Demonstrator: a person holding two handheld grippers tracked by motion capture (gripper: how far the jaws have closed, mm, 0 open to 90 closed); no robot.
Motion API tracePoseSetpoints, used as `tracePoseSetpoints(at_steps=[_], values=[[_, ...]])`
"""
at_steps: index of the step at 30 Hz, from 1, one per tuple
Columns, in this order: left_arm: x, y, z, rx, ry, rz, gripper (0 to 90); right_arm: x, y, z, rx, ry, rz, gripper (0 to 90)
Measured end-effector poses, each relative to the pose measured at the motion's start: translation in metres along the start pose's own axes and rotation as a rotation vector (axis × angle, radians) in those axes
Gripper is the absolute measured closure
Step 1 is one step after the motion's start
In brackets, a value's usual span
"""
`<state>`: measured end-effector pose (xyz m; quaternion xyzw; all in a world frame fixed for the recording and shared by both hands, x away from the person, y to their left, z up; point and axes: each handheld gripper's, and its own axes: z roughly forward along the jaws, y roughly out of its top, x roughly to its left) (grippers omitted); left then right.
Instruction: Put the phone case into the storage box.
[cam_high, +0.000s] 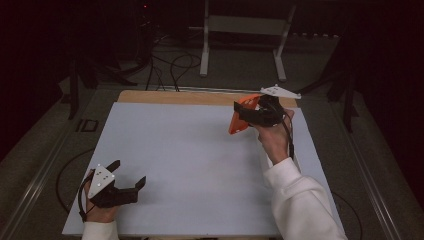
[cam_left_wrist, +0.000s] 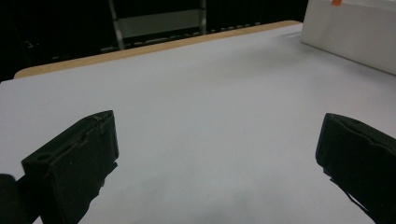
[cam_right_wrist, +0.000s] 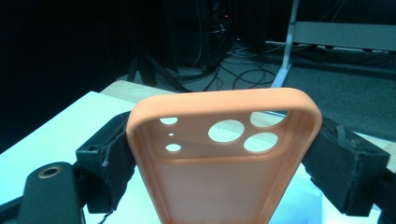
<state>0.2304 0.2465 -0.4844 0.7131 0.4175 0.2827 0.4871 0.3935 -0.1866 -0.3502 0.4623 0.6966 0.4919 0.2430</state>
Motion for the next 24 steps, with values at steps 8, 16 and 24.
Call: tracePoseSetpoints(at_steps=[8,16,24], values=[[0.0,0.001,-0.001,-0.002,0.005,-0.002,0.1,-0.005,0.003,0.001,0.0,-0.024,0.001,16.1],[0.0,0.001,-0.001,0.005,0.006,0.002,0.1,-0.01,0.009,0.002,-0.005,-0.047,0.001,16.1],[-0.002,0.001,0.0,0.007,0.012,0.009,0.1,-0.017,0.013,0.003,-0.007,-0.074,0.004,16.1]])
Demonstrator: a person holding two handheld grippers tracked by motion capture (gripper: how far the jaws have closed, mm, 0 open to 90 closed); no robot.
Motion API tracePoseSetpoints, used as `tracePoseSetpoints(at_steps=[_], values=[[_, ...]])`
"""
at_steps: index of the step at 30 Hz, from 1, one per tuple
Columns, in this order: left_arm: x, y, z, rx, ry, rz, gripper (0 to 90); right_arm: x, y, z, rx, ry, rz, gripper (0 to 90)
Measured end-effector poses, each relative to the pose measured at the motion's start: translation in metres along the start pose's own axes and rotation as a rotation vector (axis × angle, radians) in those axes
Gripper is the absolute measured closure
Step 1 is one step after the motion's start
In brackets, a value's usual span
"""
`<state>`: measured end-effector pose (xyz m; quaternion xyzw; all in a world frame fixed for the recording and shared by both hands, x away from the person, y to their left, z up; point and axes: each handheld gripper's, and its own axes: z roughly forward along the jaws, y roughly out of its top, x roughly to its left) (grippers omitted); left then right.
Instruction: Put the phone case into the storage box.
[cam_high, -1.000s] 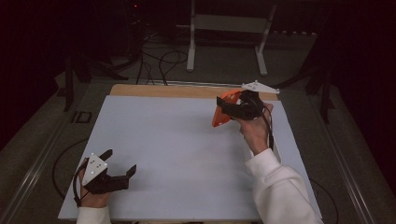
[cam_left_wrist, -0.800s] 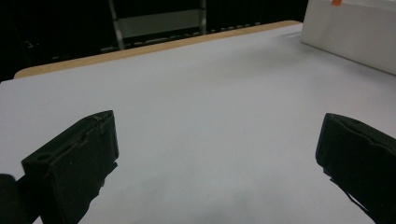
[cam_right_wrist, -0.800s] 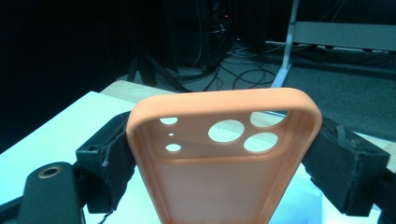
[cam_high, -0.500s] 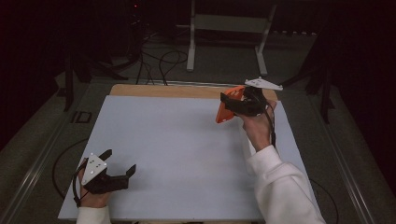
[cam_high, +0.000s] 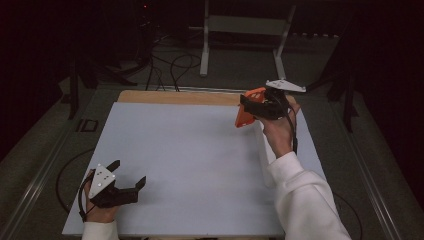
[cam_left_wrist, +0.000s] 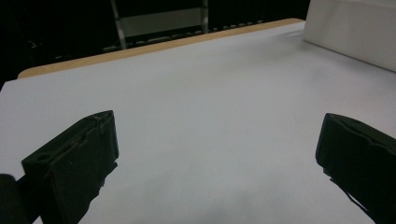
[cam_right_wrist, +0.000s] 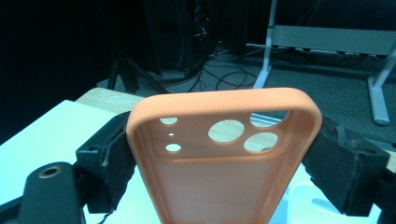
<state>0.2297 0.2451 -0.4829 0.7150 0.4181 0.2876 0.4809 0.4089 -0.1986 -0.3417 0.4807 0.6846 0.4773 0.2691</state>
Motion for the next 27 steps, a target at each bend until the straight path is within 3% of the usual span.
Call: tracePoseSetpoints(at_steps=[27], values=[[-0.002,0.0,0.001,0.008,0.005,0.01,0.1,-0.025,0.006,0.003,-0.011,-0.073,0.057,16.1]])
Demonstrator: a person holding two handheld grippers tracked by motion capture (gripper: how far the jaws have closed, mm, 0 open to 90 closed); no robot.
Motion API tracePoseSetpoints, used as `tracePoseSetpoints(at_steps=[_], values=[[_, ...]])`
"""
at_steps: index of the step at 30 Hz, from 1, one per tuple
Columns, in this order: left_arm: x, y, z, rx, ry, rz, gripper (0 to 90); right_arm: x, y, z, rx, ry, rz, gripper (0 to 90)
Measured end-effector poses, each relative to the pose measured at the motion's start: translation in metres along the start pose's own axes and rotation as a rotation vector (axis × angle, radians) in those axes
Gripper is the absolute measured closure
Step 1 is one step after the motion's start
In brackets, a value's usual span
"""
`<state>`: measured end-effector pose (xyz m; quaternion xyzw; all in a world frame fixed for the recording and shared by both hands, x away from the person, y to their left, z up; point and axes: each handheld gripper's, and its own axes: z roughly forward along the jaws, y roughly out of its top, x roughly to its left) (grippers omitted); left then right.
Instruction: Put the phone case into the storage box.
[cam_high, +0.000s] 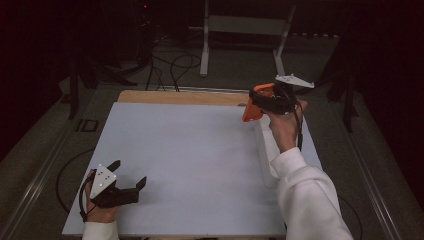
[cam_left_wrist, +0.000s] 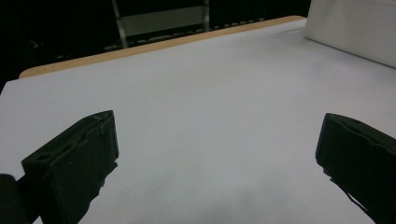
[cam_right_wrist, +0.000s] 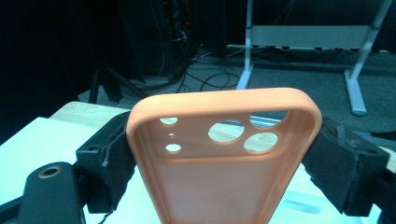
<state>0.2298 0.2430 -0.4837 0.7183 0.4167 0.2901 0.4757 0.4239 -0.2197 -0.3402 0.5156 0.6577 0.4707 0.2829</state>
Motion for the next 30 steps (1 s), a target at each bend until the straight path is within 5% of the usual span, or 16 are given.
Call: tracePoseSetpoints(at_steps=[30], values=[[-0.001,0.0,0.001,0.004,-0.001,0.005,0.1,-0.026,-0.001,0.002,0.015,-0.092,0.032,16.1]])
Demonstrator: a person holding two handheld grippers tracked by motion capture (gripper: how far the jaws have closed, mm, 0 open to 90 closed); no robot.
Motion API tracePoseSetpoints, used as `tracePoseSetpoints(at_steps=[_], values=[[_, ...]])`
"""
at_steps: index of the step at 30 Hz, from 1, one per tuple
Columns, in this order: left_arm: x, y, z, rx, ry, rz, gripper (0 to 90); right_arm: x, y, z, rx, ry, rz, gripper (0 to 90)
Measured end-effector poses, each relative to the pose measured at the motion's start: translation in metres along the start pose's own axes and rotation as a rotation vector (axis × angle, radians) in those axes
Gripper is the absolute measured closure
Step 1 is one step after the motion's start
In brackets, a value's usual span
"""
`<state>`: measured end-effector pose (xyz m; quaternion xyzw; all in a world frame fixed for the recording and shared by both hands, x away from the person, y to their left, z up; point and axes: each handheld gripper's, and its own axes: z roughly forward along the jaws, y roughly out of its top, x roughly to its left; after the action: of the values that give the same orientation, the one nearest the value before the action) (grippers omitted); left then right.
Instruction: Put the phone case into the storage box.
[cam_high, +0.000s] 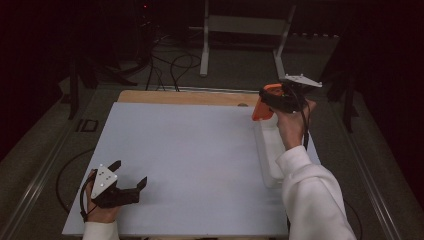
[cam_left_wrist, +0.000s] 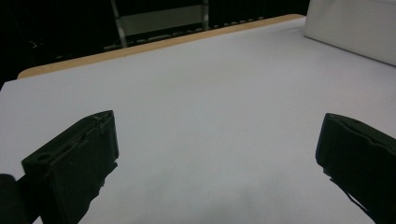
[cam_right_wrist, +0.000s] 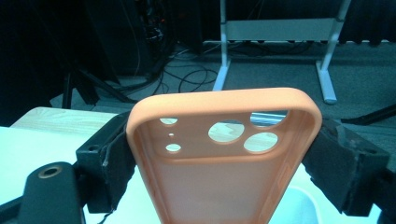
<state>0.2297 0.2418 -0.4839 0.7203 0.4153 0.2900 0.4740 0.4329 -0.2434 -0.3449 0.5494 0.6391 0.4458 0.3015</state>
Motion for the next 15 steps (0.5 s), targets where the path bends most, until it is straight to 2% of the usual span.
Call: tracePoseSetpoints(at_steps=[15], values=[[0.0001,0.0003,-0.0005,-0.004,0.001,0.0,0.0,-0.0097,-0.0013,0.0027,0.008,-0.042,0.012,16.1]])
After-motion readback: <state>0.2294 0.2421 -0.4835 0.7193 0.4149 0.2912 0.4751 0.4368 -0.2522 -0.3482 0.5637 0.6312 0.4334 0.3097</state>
